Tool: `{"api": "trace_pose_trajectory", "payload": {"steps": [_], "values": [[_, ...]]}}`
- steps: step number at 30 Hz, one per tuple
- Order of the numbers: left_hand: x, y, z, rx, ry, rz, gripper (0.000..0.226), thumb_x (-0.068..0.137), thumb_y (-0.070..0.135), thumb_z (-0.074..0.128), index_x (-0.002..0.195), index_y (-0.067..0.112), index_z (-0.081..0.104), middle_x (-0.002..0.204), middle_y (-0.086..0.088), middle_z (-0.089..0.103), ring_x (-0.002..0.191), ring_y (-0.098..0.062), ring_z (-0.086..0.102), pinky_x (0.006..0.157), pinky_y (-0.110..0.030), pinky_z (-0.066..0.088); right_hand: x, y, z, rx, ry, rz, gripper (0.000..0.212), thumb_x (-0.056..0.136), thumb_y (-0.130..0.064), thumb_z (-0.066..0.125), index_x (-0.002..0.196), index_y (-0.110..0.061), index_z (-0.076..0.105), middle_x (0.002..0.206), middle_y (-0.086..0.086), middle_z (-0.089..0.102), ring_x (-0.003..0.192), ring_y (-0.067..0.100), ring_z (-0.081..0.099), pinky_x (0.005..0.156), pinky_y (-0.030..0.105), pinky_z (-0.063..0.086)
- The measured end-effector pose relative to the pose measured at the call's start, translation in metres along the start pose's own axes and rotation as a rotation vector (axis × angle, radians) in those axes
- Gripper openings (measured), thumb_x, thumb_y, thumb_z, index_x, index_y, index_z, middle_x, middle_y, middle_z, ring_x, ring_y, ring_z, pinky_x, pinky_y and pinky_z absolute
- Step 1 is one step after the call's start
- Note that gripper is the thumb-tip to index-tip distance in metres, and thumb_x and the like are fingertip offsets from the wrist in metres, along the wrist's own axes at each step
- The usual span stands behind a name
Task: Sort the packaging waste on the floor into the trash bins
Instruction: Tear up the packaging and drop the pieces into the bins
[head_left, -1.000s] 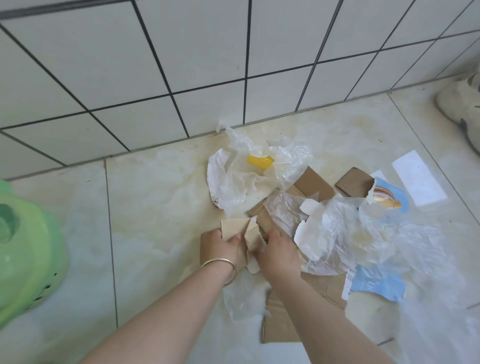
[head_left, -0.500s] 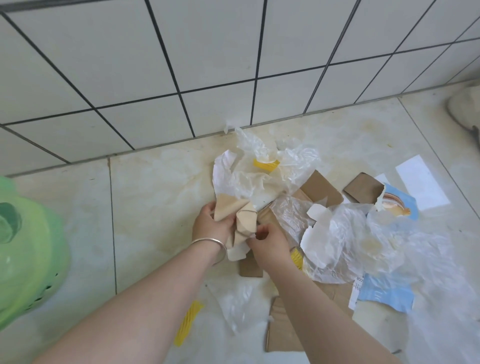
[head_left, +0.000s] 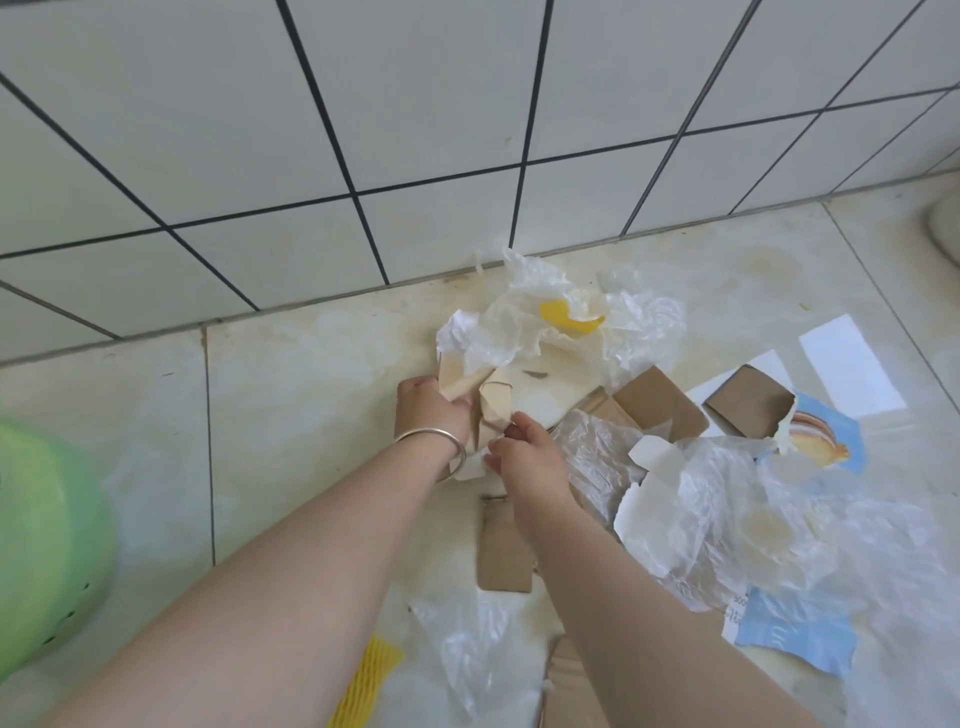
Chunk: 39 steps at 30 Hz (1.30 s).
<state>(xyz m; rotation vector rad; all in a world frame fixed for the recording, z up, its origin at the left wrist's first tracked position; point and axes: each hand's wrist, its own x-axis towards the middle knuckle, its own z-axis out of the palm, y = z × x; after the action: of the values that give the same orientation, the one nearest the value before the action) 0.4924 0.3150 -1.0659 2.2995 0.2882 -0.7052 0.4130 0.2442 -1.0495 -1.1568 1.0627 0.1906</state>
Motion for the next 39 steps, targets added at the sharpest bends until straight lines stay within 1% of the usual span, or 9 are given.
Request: {"api": "trace_pose_trajectory", "payload": {"steps": [4, 9, 15, 17, 21, 24, 28, 35, 39], "values": [[0.002, 0.001, -0.003, 0.040, -0.025, -0.050, 0.029, 0.089, 0.023, 0.053, 0.112, 0.008, 0.062, 0.118, -0.015, 0.064, 0.109, -0.035, 0.058, 0.086, -0.034, 0.045, 0.002, 0.000, -0.003, 0.023, -0.068, 0.052, 0.050, 0.088, 0.010, 0.042, 0.135, -0.006, 0.044, 0.084, -0.009, 0.056, 0.090, 0.018, 0.051, 0.105, 0.043, 0.041], [-0.007, 0.001, 0.000, 0.035, -0.026, -0.031, 0.023, 0.087, 0.022, 0.054, 0.102, 0.008, 0.063, 0.108, -0.015, 0.067, 0.100, -0.035, 0.061, 0.073, -0.030, 0.040, 0.001, 0.009, -0.002, -0.054, -0.127, 0.099, 0.068, 0.081, -0.002, 0.051, 0.146, -0.014, 0.031, 0.136, 0.005, 0.051, 0.121, 0.027, 0.052, 0.101, 0.039, 0.043], [-0.026, -0.011, -0.001, -0.076, 0.024, -0.069, 0.028, 0.081, 0.025, 0.062, 0.103, 0.008, 0.058, 0.106, -0.012, 0.066, 0.099, -0.033, 0.062, 0.078, -0.032, 0.044, -0.017, 0.018, -0.008, -0.104, -0.149, 0.051, 0.065, 0.086, 0.003, 0.044, 0.146, -0.017, 0.031, 0.119, -0.001, 0.056, 0.108, 0.020, 0.055, 0.091, 0.033, 0.045], [-0.034, -0.018, -0.005, -0.117, 0.044, -0.060, 0.023, 0.079, 0.024, 0.064, 0.096, 0.009, 0.059, 0.100, -0.011, 0.067, 0.096, -0.033, 0.062, 0.077, -0.033, 0.045, -0.029, 0.017, -0.015, -0.243, -0.086, -0.040, 0.054, 0.089, 0.000, 0.042, 0.141, -0.015, 0.036, 0.106, -0.006, 0.058, 0.099, 0.014, 0.053, 0.083, 0.025, 0.042], [-0.056, -0.039, -0.011, -0.163, 0.081, -0.040, 0.016, 0.079, 0.018, 0.067, 0.088, 0.016, 0.054, 0.088, -0.006, 0.060, 0.088, -0.030, 0.060, 0.071, -0.028, 0.039, -0.055, 0.037, -0.029, -0.696, 0.176, -0.175, 0.033, 0.091, -0.016, 0.048, 0.123, -0.015, 0.054, 0.122, 0.003, 0.058, 0.111, 0.019, 0.053, 0.088, 0.025, 0.040], [-0.074, -0.059, -0.011, -0.190, 0.096, -0.050, 0.017, 0.078, 0.015, 0.068, 0.088, 0.018, 0.055, 0.087, -0.005, 0.061, 0.088, -0.030, 0.061, 0.072, -0.029, 0.040, -0.061, 0.057, -0.034, -1.007, 0.218, -0.214, 0.037, 0.090, -0.027, 0.054, 0.124, -0.013, 0.047, 0.126, 0.006, 0.046, 0.121, 0.023, 0.042, 0.102, 0.029, 0.034], [-0.088, -0.078, -0.011, -0.222, 0.063, -0.098, 0.020, 0.080, 0.011, 0.065, 0.095, 0.018, 0.054, 0.092, -0.006, 0.061, 0.090, -0.028, 0.059, 0.074, -0.028, 0.039, -0.054, 0.068, -0.029, -1.209, 0.300, -0.226, 0.050, 0.089, -0.036, 0.058, 0.127, -0.011, 0.038, 0.127, 0.008, 0.040, 0.121, 0.024, 0.039, 0.101, 0.027, 0.032], [-0.102, -0.083, -0.002, -0.293, -0.062, -0.101, 0.061, 0.080, 0.007, 0.064, 0.134, 0.022, 0.040, 0.111, 0.005, 0.052, 0.098, -0.018, 0.050, 0.089, -0.028, 0.040, -0.049, 0.080, -0.015, -0.970, 0.331, -0.092, 0.038, 0.088, -0.009, 0.056, 0.122, -0.009, 0.040, 0.127, 0.010, 0.050, 0.116, 0.026, 0.052, 0.095, 0.030, 0.043], [-0.103, -0.081, -0.003, -0.330, -0.078, -0.139, 0.040, 0.081, 0.006, 0.065, 0.119, 0.013, 0.056, 0.110, -0.007, 0.064, 0.092, -0.022, 0.058, 0.081, -0.031, 0.044, -0.059, 0.072, -0.020, -0.760, 0.227, -0.045, 0.010, 0.086, -0.011, 0.053, 0.080, -0.016, 0.046, 0.108, 0.016, 0.063, 0.102, 0.033, 0.059, 0.075, 0.033, 0.045]]}}
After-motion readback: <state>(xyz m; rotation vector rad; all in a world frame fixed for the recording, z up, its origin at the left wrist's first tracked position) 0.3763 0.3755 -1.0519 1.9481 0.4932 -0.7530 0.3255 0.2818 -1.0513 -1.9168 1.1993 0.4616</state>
